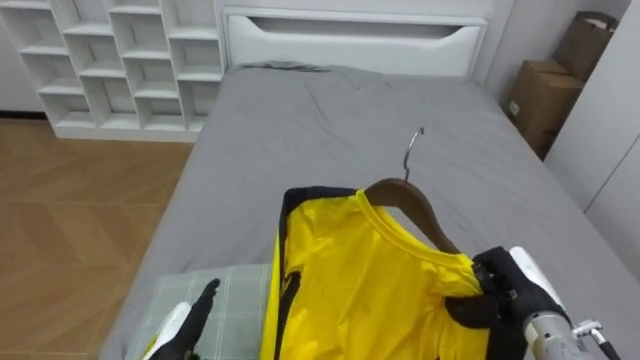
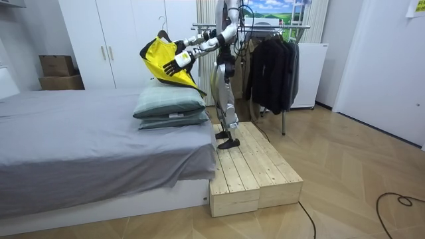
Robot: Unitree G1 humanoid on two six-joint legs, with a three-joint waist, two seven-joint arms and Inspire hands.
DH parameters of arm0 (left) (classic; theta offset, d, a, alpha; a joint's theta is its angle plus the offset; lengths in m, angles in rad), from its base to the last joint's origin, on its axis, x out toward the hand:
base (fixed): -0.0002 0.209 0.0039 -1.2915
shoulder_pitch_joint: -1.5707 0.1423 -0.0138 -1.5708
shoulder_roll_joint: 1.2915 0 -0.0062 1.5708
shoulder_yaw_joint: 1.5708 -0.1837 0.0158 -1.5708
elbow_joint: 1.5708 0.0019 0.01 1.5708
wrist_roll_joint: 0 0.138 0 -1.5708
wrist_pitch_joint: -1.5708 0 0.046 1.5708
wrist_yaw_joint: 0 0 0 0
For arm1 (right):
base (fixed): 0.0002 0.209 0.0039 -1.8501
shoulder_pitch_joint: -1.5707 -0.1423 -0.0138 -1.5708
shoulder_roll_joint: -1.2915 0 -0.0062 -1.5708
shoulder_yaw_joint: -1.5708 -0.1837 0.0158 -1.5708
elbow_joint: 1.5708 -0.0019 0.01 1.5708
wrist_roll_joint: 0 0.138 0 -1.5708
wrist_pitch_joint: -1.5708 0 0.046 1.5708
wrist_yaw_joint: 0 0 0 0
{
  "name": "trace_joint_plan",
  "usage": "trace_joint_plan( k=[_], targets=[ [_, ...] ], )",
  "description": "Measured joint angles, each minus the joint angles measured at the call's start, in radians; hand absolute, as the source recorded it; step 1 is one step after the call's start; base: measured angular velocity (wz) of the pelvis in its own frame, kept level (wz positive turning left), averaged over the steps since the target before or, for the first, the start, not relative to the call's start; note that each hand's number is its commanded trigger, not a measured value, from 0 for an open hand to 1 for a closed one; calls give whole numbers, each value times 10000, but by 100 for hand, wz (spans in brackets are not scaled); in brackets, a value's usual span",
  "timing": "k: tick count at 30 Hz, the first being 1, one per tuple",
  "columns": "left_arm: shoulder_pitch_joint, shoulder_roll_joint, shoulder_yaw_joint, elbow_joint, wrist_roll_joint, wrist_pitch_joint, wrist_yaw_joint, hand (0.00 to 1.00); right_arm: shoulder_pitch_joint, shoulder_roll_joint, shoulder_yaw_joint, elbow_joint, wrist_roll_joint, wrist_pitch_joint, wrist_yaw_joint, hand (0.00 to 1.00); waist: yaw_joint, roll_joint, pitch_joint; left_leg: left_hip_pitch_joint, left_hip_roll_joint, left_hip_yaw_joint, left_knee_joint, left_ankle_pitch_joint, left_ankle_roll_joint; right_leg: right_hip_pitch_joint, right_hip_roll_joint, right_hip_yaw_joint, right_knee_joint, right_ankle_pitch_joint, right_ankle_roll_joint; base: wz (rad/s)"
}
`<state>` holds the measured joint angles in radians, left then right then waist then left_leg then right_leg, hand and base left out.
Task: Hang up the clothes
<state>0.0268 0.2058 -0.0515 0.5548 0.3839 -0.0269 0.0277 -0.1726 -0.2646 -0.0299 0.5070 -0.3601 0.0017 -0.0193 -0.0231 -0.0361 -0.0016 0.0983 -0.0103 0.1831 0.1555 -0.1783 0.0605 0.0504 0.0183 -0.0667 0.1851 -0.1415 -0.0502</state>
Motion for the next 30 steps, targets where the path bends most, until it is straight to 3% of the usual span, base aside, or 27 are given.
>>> trace_joint_plan(
  k=[2,5,10,15,21,22,23,24,26,27,28,29,30],
  targets=[
    [239,-150,448,695,1,9,125,0,111,0,-155,-44,389,29,0,100,0,66,-79,78,0,88,-34,0,0,22,5,91,23,0,0,-10],
    [335,-229,938,1885,11,79,298,0,217,7,-468,-90,504,34,-61,100,-17,34,-100,106,0,100,-61,0,1,33,7,104,30,1,1,-2],
    [593,-310,1272,2818,6,128,343,0,540,-99,-739,-373,580,34,-113,100,-16,-33,-79,177,5,303,-115,-15,22,-11,24,233,-1,-5,11,-8],
    [673,-302,1522,3353,12,-220,461,0,1427,-169,-853,-1950,573,35,-108,100,-129,-62,-75,202,9,497,-170,-28,42,-10,49,413,10,8,35,-13],
    [935,-296,1705,3836,12,-249,1031,0,1917,-162,-1256,-3148,596,80,-108,100,-278,-257,-72,199,192,1520,-232,-224,33,-652,290,1064,295,107,59,-50],
    [952,-248,1739,4019,14,-249,1207,0,1983,-158,-1254,-3364,580,117,-108,100,-181,-287,-74,241,283,1998,-260,-305,-9,-836,373,1136,422,137,38,-111],
    [986,-185,1816,4227,41,-231,1323,0,1981,-149,-1247,-3510,552,117,-105,100,54,-294,-75,287,390,2572,-256,-356,-57,-1013,360,606,420,267,-44,-129],
    [1031,-175,1885,4300,40,-225,1394,0,1978,-149,-1248,-3609,535,117,-101,100,102,-286,-70,296,444,2847,-221,-391,-71,-1082,303,165,392,343,-70,-133],
    [1234,-102,1919,4587,17,-151,1588,0,1978,-151,-1272,-3679,500,109,-103,100,70,-235,-41,367,617,3729,-139,-542,-153,-1318,40,-2046,397,520,-171,-111],
    [1279,-92,1937,4638,12,-114,1606,0,1977,-151,-1273,-3681,500,125,-103,100,78,-205,-22,372,687,3986,-84,-632,-189,-1390,-17,-2492,471,524,-179,-113],
    [1328,-59,1955,4785,2,23,1620,0,1989,-149,-1265,-3679,500,190,-102,100,153,-138,21,429,794,4556,23,-738,-251,-1549,-181,-3222,962,359,-128,-116],
    [1382,-55,1930,4900,6,209,1651,0,2004,-158,-1249,-3679,500,272,-102,100,304,-54,75,575,824,5154,95,-858,-359,-1741,-716,-3762,1730,44,-61,-114],
    [1452,-54,1931,4916,6,291,1670,0,2005,-158,-1205,-3677,499,329,-109,100,305,-42,79,665,818,5387,130,-929,-409,-1774,-1056,-3889,2014,-61,21,-106]
  ],
)
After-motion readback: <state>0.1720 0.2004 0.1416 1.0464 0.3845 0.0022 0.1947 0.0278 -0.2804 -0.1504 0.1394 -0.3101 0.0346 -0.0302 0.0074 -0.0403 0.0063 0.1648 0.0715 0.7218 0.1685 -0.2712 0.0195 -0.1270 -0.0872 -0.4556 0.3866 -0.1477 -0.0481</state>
